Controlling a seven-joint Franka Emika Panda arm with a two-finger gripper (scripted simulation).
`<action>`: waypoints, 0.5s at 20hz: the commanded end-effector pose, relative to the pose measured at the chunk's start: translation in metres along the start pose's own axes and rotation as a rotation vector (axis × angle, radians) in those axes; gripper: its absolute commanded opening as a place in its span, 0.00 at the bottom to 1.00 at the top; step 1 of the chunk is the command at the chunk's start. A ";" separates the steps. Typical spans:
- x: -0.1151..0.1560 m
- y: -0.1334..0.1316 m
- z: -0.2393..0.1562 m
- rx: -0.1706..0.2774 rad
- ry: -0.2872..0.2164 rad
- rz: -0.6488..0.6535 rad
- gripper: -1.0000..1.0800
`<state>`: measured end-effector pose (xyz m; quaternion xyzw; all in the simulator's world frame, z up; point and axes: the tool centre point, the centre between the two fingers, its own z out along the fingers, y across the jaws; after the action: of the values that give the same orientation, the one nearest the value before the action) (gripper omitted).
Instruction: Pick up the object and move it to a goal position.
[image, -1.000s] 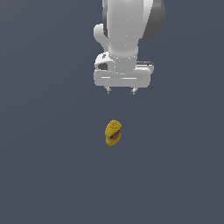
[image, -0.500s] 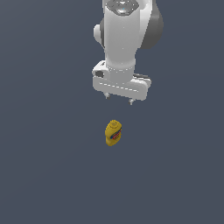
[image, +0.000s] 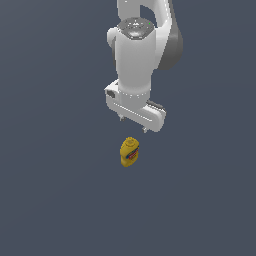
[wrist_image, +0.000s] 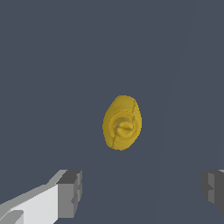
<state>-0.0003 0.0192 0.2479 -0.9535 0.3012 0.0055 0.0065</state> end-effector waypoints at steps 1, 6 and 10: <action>0.007 -0.001 0.006 -0.002 0.003 0.067 0.96; 0.017 -0.003 0.017 -0.004 0.009 0.168 0.96; 0.022 -0.004 0.022 -0.006 0.013 0.224 0.96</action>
<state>0.0183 0.0113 0.2272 -0.9182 0.3960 0.0018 0.0017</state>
